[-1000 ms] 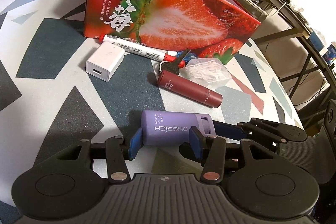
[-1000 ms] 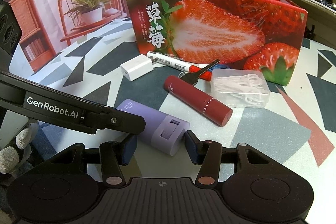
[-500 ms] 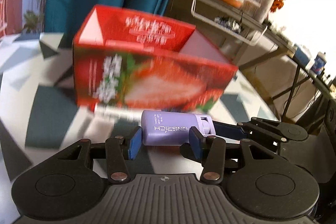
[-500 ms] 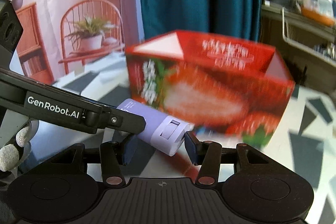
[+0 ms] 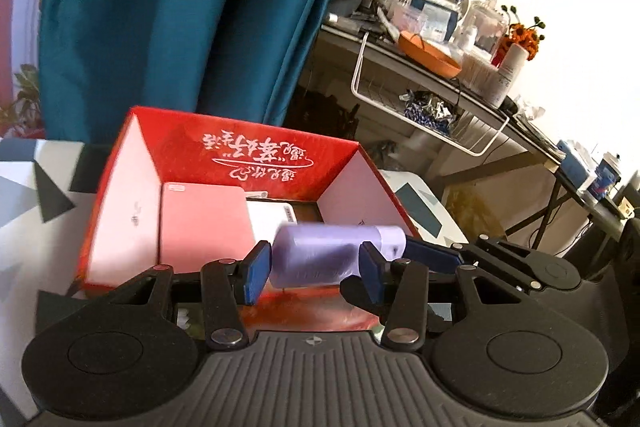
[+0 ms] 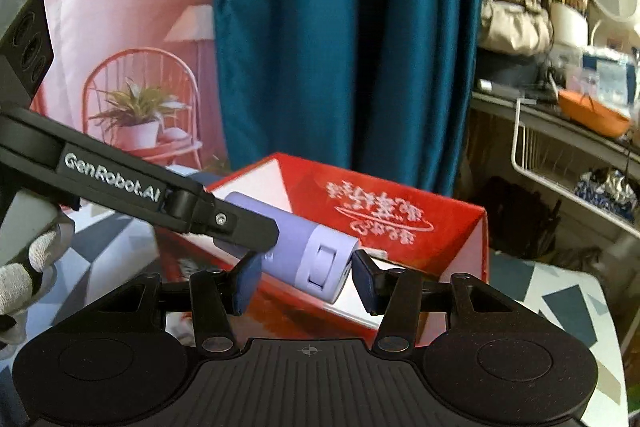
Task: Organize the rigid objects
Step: 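Carry the lavender case into the red box and lower it, then open both grippers and raise them out of the box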
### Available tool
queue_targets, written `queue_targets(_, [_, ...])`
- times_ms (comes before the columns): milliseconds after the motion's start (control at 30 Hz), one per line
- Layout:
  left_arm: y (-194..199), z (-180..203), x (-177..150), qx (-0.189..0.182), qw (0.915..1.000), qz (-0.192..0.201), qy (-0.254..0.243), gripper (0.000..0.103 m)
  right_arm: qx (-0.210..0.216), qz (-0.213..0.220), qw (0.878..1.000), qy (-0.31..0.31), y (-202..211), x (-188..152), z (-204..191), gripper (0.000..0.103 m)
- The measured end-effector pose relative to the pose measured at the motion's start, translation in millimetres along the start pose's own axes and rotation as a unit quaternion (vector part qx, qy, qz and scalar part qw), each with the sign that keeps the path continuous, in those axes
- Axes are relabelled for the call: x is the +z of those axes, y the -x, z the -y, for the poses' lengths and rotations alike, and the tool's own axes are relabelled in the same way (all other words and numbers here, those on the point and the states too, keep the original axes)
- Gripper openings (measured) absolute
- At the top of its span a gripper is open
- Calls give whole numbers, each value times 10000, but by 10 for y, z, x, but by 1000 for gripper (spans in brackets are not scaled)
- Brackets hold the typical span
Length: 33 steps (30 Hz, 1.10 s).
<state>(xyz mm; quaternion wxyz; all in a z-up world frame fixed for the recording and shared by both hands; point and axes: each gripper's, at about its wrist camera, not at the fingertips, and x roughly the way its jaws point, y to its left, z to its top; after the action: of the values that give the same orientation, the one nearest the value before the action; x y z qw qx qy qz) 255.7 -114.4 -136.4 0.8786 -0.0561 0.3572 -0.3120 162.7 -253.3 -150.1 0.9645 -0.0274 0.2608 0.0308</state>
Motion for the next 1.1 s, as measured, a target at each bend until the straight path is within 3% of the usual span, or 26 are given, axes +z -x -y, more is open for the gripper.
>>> queue_targets(233, [-646,-41,124,63,9979,-529,365,50,-74,-372,9985,-384,-413,-58,412,46])
queue_targets(433, [-979,-103,122,115,9948,-868,526,50,-65,-690,9966,-439,-695,-152,636,46])
queue_targets(733, [-1208,-183,67,164,9939,-867,669,51,-102,-734,9968,-311,-806,-181,672,51])
queue_targets(833, [-1216,-133,64,141,9951,-847,488,50,-112,-724,9968,-329,-793,-178,664,51])
queue_targets(933, [-1128,1,80,212,9973,-703,-10,50,-127,-658,9966,-471,-745,-184,662,52])
queue_targets(1033, [-973,45,61,331,9975,-535,-334,52,-147,-515,9966,-626,-638,-201,648,64])
queue_targets(1100, [-841,55,38,422,9971,-383,-503,62,-172,-398,9969,-662,-542,-225,616,71])
